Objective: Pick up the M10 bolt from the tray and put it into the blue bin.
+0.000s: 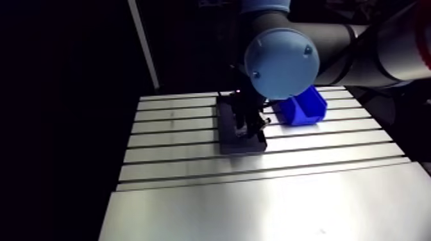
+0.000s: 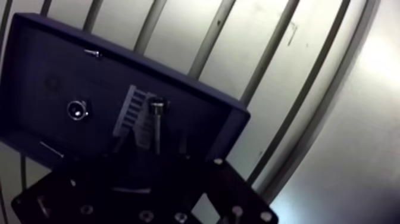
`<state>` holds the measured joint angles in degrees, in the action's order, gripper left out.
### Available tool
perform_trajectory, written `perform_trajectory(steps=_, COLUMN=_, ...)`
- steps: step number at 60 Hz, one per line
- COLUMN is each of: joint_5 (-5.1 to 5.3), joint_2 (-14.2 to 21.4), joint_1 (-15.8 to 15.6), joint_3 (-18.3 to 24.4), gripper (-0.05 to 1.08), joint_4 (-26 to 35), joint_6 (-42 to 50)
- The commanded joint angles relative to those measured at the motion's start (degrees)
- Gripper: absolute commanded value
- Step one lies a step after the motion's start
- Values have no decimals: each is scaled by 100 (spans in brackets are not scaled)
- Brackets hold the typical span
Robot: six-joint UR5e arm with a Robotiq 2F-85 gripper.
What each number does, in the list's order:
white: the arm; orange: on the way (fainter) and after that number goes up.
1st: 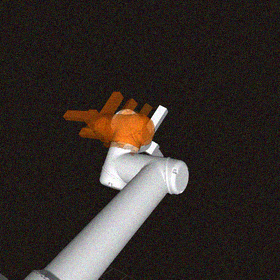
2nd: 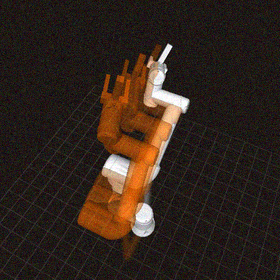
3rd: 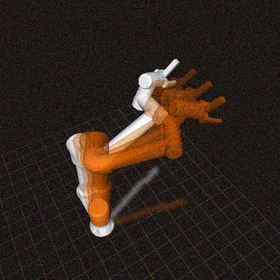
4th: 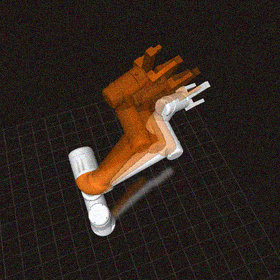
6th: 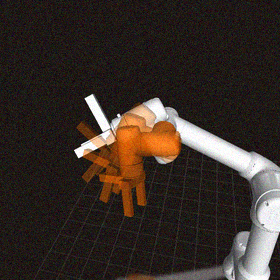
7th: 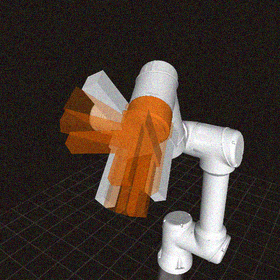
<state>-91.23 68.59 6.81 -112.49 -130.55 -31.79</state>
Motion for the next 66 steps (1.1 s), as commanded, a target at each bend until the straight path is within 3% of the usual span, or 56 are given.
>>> perform_trajectory(steps=1, joint_5=-63, joint_2=-68, joint_1=14, joint_3=-6, gripper=51, joint_4=-17, joint_6=-4)
perform_trajectory(steps=10, joint_5=-83, joint_2=-87, joint_1=14, joint_3=-48, gripper=51, joint_4=-246, joint_6=-5)
perform_trajectory(steps=66, joint_5=-74, joint_2=-130, joint_1=5, joint_3=-41, gripper=62, joint_4=-248, joint_6=-5)
